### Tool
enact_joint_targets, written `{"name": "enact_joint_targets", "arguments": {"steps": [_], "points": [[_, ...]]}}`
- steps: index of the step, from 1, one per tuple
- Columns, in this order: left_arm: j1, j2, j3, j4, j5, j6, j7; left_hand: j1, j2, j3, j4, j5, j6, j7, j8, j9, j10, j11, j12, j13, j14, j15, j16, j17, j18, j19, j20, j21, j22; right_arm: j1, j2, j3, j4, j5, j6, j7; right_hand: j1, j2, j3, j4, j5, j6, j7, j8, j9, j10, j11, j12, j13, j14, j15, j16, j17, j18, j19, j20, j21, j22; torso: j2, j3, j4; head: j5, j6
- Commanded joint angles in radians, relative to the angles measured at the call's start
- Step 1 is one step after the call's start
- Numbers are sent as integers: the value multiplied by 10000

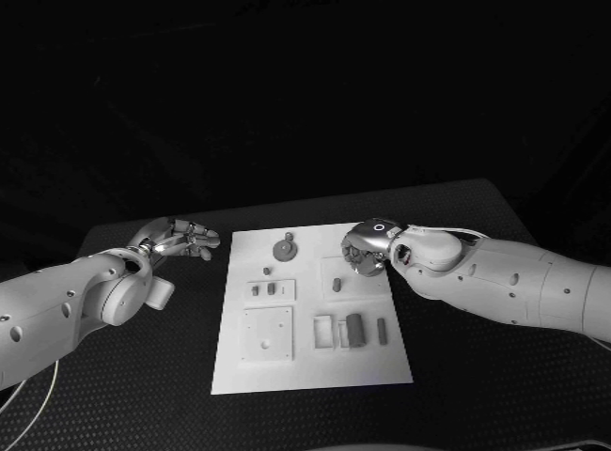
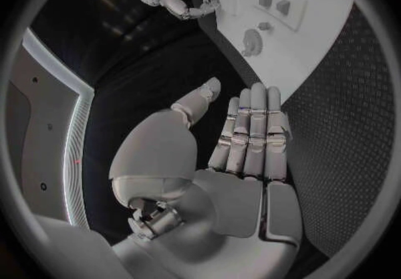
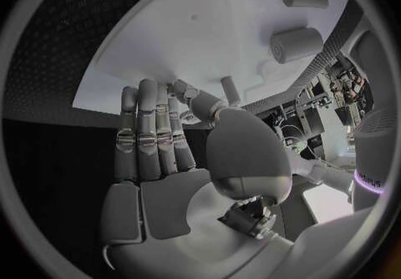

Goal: Assemble the parts on the task board

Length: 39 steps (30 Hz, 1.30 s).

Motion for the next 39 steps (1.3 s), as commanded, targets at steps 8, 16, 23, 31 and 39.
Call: {"name": "enact_joint_targets", "arguments": {"steps": [8, 16, 23, 31, 39], "points": [[15, 31, 10, -69, 109, 0, 97, -23, 17, -56, 24, -20, -89, 14, 62, -13, -104, 9, -53, -17, 8, 45, -46, 17, -69, -71, -28, -16, -27, 158, -70, 124, 86, 189, 415, 58, 77, 11, 55, 8, 66, 79, -2, 80, 17, 92, -31, 31, 50, 78, -2, 64, 37, 68, 112, -22, 75, 34, 1, 3, -3, -2, 21], [15, 32, 11, -133, 135, -3, 89, -28, 11, -58, 27, -18, -102, 19, 59, -19, -113, 12, -54, -18, 10, 46, -54, 24, -68, -70, -26, -16, -45, 310, -91, 222, 153, 355, 534, 111, 75, 8, 58, 8, 67, 82, -4, 82, 27, 97, -33, 27, 59, 81, -6, 71, 44, 68, 120, -26, 76, 42, 2, 2, -1, -4, 37], [16, 26, 11, -157, 139, 3, 78, -32, 5, -61, 28, -18, -111, 23, 57, -22, -121, 15, -54, -19, 11, 47, -62, 30, -68, -69, -25, -16, -58, 397, -206, 286, 306, 810, 700, 160, 74, 9, 62, 9, 68, 81, -5, 81, 33, 99, -34, 23, 64, 81, -8, 75, 48, 68, 125, -28, 76, 48, 3, -1, -1, -6, 38], [24, 28, 11, -156, 142, -42, 94, -34, 3, -61, 29, -17, -117, 26, 56, -25, -127, 17, -54, -20, 11, 47, -69, 34, -67, -69, -24, -15, -70, 448, -323, 414, 945, 1473, 232, 306, 68, 15, 64, 11, 67, 76, -3, 78, 40, 97, -33, 16, 70, 78, -10, 78, 53, 68, 129, -29, 74, 54, 8, 1, -12, 80, 54], [24, 28, 11, -134, 286, -112, 139, -38, 5, -62, 32, -17, -119, 28, 58, -27, -128, 18, -51, -20, 14, 48, -74, 40, -67, -67, -23, -14, -82, 446, -5, 417, 1581, 1272, -32, 387, 68, 21, 72, 8, 69, 68, -1, 74, 47, 91, -31, 6, 75, 72, -13, 79, 56, 68, 130, -31, 70, 59, -6, -1, -9, 352, 0]]}}
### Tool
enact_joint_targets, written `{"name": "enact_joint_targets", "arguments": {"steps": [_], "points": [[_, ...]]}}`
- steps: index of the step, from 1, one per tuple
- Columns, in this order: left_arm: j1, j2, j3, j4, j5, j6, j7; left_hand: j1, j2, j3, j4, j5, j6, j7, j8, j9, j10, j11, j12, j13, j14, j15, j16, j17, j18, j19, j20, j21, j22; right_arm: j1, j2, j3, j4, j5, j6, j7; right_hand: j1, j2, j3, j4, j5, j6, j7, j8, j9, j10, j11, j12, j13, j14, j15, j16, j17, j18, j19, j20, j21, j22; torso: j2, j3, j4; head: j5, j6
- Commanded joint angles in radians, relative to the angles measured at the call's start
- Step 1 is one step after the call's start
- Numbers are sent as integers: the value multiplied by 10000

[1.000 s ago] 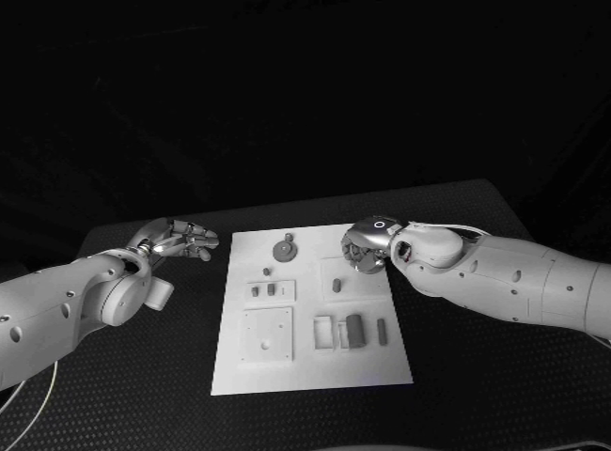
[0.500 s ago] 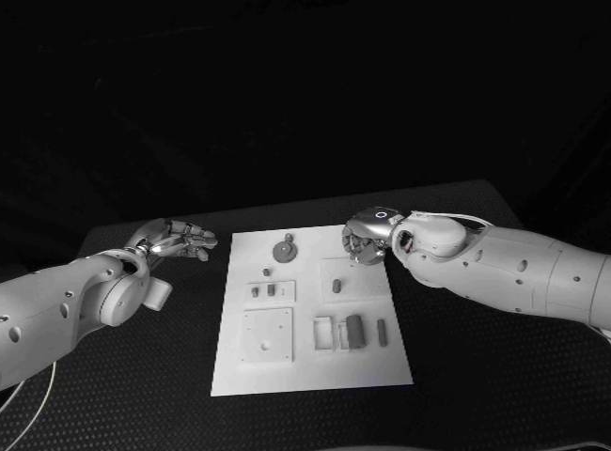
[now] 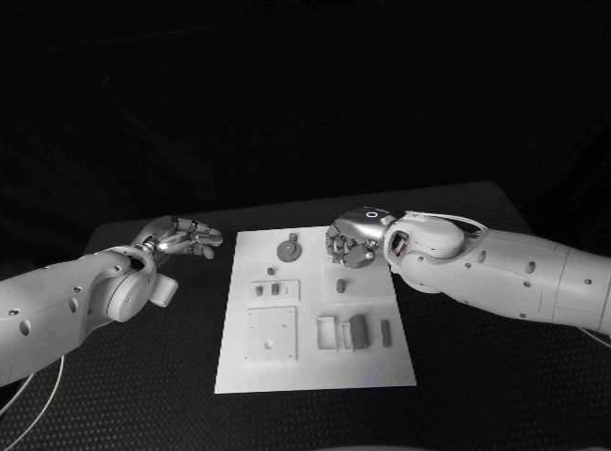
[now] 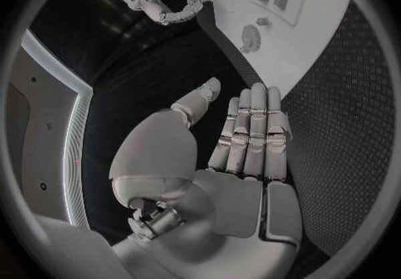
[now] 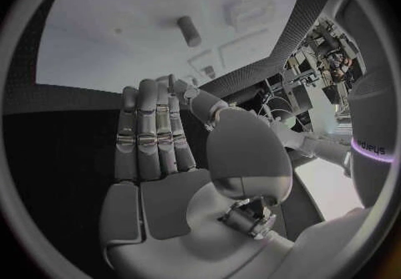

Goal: Assemble the parts on the task board

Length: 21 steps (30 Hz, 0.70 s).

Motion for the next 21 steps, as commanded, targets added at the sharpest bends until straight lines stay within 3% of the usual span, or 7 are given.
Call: {"name": "enact_joint_targets", "arguments": {"steps": [1, 6, 10, 12, 15, 21], "points": [[19, -10, 10, 29, 220, -88, 131, -38, 5, -36, 6, -17, -84, -8, 58, -10, -59, 18, -51, -12, 14, 48, -36, 13, -65, -67, -23, -14, -16, -2, 165, 3, 212, -78, -240, 188, 94, 51, 60, -7, 31, 50, -18, 47, -20, 55, 3, 0, 8, 31, -35, 42, 14, 71, 97, 2, 30, 16, -6, 4, -4, 194, -45], [25, -2, 10, 23, 307, -173, 141, -39, 4, -36, 6, -17, -81, -8, 60, -9, -55, 17, -48, -11, 15, 47, -37, 15, -65, -66, -23, -14, -20, -8, 512, -1, 426, -390, -186, 171, 99, 58, 66, -8, 32, 46, -18, 44, -17, 53, 3, -5, 11, 28, -36, 42, 16, 71, 98, 0, 28, 18, -10, -11, 0, 484, -120], [80, 21, 10, 61, 314, -196, 135, -39, 3, -36, 6, -16, -78, -10, 64, -9, -51, 15, -43, -10, 17, 47, -40, 19, -64, -65, -23, -13, -27, -94, 827, -39, 493, -711, -129, 161, 102, 59, 69, -11, 32, 43, -17, 43, -14, 50, 4, -9, 13, 27, -38, 43, 18, 71, 100, -1, 27, 22, -21, -26, 11, 603, -152], [133, 33, 9, 63, 334, -168, 148, -40, 0, -37, 6, -17, -77, -10, 66, -10, -50, 14, -41, -9, 19, 47, -42, 21, -64, -64, -23, -13, -30, -115, 975, -139, 486, -915, -134, 131, 104, 60, 71, -12, 32, 42, -17, 42, -11, 50, 4, -11, 15, 26, -39, 44, 19, 71, 101, -3, 27, 23, -21, -24, -3, 716, -155], [170, 36, 8, 89, 411, -102, 178, -47, -20, -44, 4, -18, -73, -12, 71, -10, -45, 11, -35, -7, 20, 48, -49, 26, -64, -63, -22, -13, -43, -117, 1224, -468, 403, -1107, -72, 82, 106, 59, 72, -13, 31, 40, -17, 41, -9, 49, 5, -14, 16, 25, -40, 44, 20, 71, 101, -3, 26, 25, -16, -18, 4, 863, -184], [215, 62, 9, 93, 434, -147, 187, -53, -31, -48, 7, -19, -70, -13, 76, -11, -44, 10, -30, -6, 19, 49, -56, 31, -65, -63, -21, -12, -54, -266, 1616, -775, 325, -1250, 51, 93, 107, 63, 76, -12, 31, 36, -15, 39, -4, 46, 6, -20, 20, 23, -41, 46, 23, 71, 103, -5, 24, 30, 1, -11, 4, 908, -203]]}}
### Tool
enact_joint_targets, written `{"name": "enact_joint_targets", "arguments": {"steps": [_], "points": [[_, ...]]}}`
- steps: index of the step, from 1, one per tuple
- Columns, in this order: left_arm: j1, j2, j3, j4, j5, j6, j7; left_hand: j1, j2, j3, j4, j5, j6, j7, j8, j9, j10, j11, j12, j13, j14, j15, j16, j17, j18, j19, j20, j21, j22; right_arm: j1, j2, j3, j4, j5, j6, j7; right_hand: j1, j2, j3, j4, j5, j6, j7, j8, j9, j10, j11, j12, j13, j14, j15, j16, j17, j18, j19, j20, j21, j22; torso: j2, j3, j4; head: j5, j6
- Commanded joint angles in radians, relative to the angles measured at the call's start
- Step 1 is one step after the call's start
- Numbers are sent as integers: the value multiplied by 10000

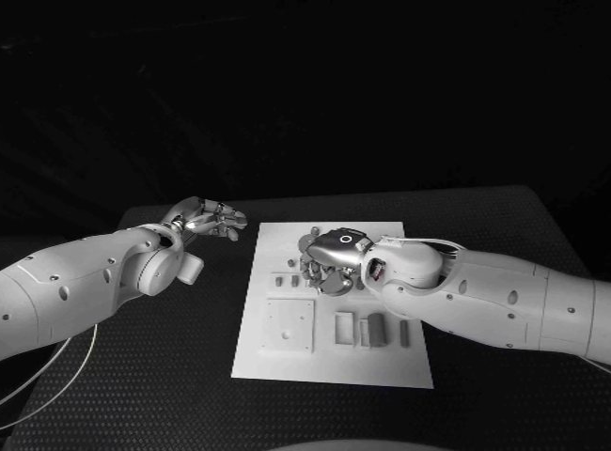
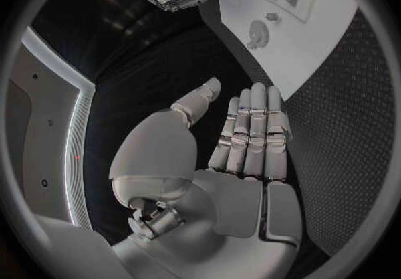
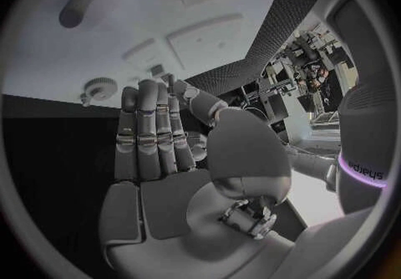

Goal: Assemble the parts on the task board

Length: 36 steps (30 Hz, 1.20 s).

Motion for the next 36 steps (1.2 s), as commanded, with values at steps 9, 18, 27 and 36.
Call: {"name": "enact_joint_targets", "arguments": {"steps": [9, 18, 27, 36], "points": [[95, 165, 8, -20, 158, -45, 144, -60, -32, -49, 12, -18, -68, -14, 39, -13, -43, 8, -25, -6, 19, 50, -65, 18, -65, -62, -20, -12, -26, -347, 637, -379, -152, -844, 228, 42, 66, 24, 51, -11, 32, 67, -17, 26, 31, 46, 7, -26, 17, 32, -56, 48, 19, 81, 67, 30, 22, 22, 17, 10, 13, 162, -157], [102, 245, 8, -34, 161, 36, 115, -69, -34, -51, 15, -18, -70, -14, 41, -16, -47, 9, -22, -6, 16, 52, -75, 24, -66, -63, -18, -13, -41, -423, 739, -463, -261, -913, 332, 34, 67, 27, 53, -11, 31, 65, -16, 26, 40, 46, 7, -33, 23, 31, -57, 52, 23, 81, 69, 28, 20, 29, 13, 3, 23, 293, -292], [102, 249, 8, -51, 161, 46, 109, -78, -31, -52, 18, -18, -75, -13, 42, -19, -54, 11, -21, -7, 13, 55, -86, 30, -66, -65, -16, -13, -56, -486, 683, -564, -292, -888, 429, 52, 62, 31, 52, -10, 30, 62, -15, 25, 49, 48, 7, -38, 29, 30, -57, 55, 27, 81, 70, 28, 17, 36, 14, 15, 6, 369, -369], [102, 250, 8, -73, 161, 63, 102, -85, -30, -53, 19, -18, -79, -12, 43, -22, -60, 12, -20, -8, 15, 56, -94, 37, -66, -65, -15, -12, -69, -564, 689, -569, -406, -895, 477, 68, 57, 35, 51, -10, 29, 61, -15, 25, 60, 51, 7, -43, 37, 30, -58, 58, 31, 81, 72, 27, 14, 44, 11, 21, 4, 359, -365]]}}
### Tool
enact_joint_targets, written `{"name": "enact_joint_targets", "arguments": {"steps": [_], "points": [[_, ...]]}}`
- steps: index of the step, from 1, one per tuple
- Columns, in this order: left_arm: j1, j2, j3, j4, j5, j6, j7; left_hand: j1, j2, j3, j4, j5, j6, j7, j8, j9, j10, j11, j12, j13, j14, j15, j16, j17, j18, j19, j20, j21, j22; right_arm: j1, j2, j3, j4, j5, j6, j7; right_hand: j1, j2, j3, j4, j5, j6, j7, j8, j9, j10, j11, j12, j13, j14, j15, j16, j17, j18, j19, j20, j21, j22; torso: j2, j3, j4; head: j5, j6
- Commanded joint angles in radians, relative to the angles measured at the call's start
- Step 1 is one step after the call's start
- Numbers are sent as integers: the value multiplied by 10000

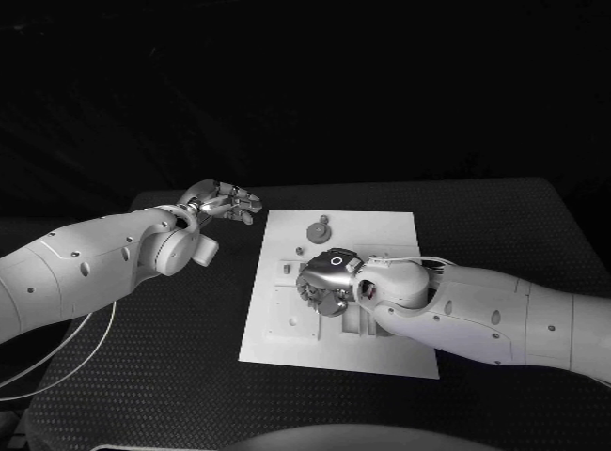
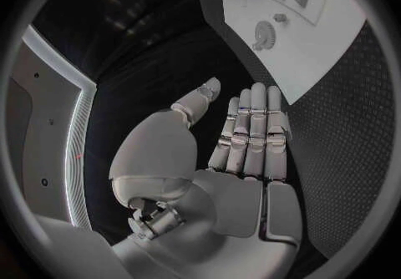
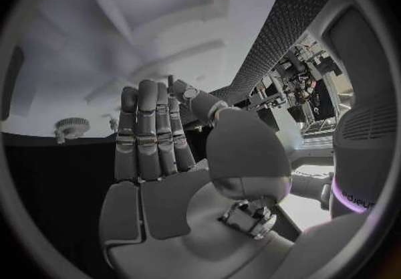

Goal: Assemble the parts on the task board

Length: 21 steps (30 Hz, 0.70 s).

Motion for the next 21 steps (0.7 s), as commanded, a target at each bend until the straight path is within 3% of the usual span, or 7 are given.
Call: {"name": "enact_joint_targets", "arguments": {"steps": [1, 16, 21], "points": [[19, 20, 10, 6, 72, 67, 106, -86, -30, -53, 20, -18, -79, -12, 44, -14, -61, 13, -19, -9, 15, 56, -56, 10, -66, -65, -15, -12, -14, -12, 6, -1, -35, -147, 200, 67, 46, 27, 55, 16, 68, 66, 18, 30, 16, 53, 5, -35, 17, 35, -66, 59, 14, 133, 74, 25, 14, 17, -3, 2, 0, 7, -8], [19, 33, 10, 4, 75, 71, 92, -97, -29, -55, 21, -19, -88, -9, 46, -19, -69, 15, -16, -9, 17, 57, -69, 22, -66, -64, -14, -10, -35, -27, 99, -50, -161, -88, 339, 58, 41, 34, 56, 14, 68, 59, 19, 28, 32, 55, 5, -46, 29, 31, -66, 62, 20, 133, 75, 24, 7, 29, 2, -4, 2, 35, -44], [19, 39, 10, -3, 75, 72, 88, -100, -28, -55, 21, -18, -90, -8, 46, -21, -71, 16, -15, -10, 18, 58, -74, 27, -65, -64, -14, -9, -42, -33, 180, -271, -184, -48, 488, 115, 37, 38, 56, 15, 68, 55, 20, 26, 38, 54, 6, -51, 32, 28, -66, 63, 22, 133, 73, 24, 3, 32, -1, -5, 4, 40, -65]]}}
